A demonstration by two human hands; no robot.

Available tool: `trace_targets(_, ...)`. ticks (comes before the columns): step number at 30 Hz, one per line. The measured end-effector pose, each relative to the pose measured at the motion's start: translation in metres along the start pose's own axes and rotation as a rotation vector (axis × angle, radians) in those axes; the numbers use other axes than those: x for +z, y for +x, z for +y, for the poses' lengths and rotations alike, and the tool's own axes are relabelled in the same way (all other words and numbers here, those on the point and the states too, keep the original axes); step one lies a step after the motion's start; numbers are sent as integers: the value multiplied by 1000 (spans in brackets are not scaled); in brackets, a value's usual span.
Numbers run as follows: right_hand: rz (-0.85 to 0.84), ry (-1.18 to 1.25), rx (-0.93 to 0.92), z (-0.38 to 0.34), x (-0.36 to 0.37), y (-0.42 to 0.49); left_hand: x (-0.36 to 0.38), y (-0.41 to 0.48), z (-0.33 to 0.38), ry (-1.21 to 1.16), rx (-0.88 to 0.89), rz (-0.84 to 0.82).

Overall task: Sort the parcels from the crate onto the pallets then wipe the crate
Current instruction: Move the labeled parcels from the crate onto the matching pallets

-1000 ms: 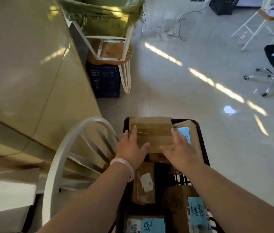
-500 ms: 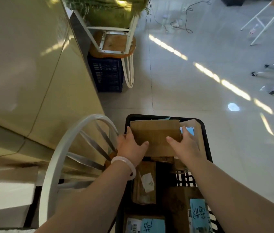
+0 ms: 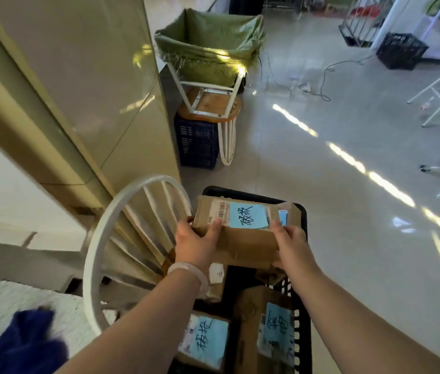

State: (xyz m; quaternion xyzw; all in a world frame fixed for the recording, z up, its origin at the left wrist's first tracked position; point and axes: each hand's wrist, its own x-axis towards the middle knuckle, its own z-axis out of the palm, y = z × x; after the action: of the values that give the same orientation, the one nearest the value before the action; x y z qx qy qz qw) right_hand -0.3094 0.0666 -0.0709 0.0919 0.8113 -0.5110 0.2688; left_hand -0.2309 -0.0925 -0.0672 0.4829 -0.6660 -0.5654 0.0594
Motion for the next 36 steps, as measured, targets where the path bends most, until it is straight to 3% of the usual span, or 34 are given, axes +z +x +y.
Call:
trace_targets(9,-205,-68,-86,25,-59,-50,1,-91,-20,-41,216,43)
trace_targets(18,-383,-66,-91,24,-103,-84,-11,-148,-22,-260,241,5)
trace_targets(22,-358,20,-103,22,-95,-96,-7,-165,-19,-205,402,144)
trace_targets(26,-370,-77,-150,23,-72,-112,1,-186,-32,-14,529,90)
trace_targets(31,-464,-388,-289,19,-43,-137,-36,-190,-53,64,458,159)
trace_targets(36,-656,-312,-428,10,6,-169,-89,-207,-79,31,427,286)
